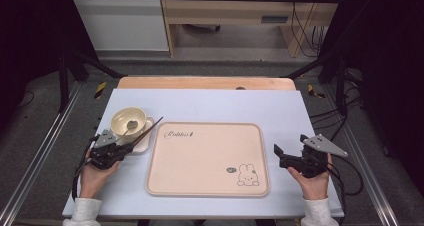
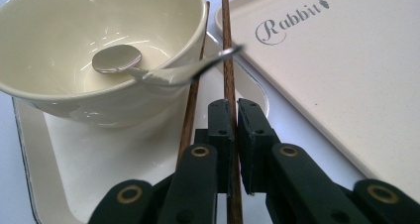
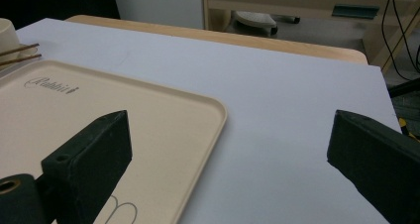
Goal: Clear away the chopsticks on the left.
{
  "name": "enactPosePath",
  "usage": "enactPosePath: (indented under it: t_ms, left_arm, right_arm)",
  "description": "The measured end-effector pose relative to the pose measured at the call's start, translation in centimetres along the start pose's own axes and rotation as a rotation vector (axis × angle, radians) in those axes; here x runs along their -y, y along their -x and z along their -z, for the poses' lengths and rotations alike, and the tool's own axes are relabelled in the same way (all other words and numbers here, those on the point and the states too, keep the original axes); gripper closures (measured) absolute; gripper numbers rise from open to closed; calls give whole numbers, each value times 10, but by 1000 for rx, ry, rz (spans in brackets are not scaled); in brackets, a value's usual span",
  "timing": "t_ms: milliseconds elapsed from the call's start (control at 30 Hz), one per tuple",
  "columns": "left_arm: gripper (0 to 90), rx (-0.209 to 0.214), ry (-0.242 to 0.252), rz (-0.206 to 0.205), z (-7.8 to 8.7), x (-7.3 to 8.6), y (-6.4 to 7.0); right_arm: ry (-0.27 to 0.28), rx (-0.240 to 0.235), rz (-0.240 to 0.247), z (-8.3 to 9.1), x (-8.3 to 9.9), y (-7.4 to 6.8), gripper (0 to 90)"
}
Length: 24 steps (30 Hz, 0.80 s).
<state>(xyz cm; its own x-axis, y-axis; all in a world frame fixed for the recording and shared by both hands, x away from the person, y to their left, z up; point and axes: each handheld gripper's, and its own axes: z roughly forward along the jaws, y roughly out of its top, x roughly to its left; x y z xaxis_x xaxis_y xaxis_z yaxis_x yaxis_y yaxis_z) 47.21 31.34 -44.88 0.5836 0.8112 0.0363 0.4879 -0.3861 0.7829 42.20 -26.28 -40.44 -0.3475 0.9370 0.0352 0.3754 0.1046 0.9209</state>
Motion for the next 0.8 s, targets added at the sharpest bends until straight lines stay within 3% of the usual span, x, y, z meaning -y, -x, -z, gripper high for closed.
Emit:
enactPosePath:
  t_ms: [233,600,800]
  left_arm:
    - [851,-14,2,-9,3,-3,13]
    - [851,-39,45,9,13,-10,38]
    - [851,-55,66,-3,17,-15,56]
  right_arm:
    - [-1,5,-5,1,0,0,27]
    - [-1,9,0,0,0,0,23]
    - [-1,13,-2,2,0,0,23]
